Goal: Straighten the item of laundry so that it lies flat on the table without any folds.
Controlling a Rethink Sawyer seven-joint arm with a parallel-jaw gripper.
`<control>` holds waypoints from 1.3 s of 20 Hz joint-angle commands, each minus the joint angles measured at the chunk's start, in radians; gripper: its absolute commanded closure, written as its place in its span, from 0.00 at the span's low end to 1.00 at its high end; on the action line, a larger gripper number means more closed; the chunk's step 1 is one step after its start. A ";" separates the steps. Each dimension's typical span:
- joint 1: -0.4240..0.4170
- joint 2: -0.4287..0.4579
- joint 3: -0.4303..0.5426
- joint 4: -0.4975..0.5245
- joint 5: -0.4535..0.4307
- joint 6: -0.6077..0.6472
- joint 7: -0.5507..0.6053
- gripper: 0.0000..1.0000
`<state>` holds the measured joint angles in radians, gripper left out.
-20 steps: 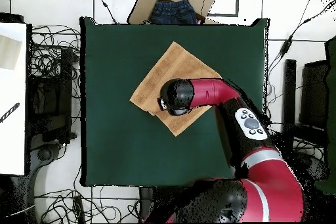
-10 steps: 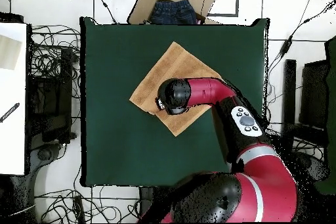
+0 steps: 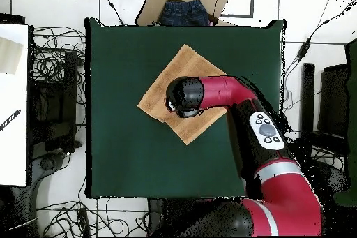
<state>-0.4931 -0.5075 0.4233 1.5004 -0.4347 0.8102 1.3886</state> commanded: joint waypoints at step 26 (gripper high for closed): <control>0.085 -0.006 -0.039 0.019 0.090 -0.180 0.168 0.00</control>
<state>-0.4371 -0.5642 0.4227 1.4969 -0.3429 0.6942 1.3886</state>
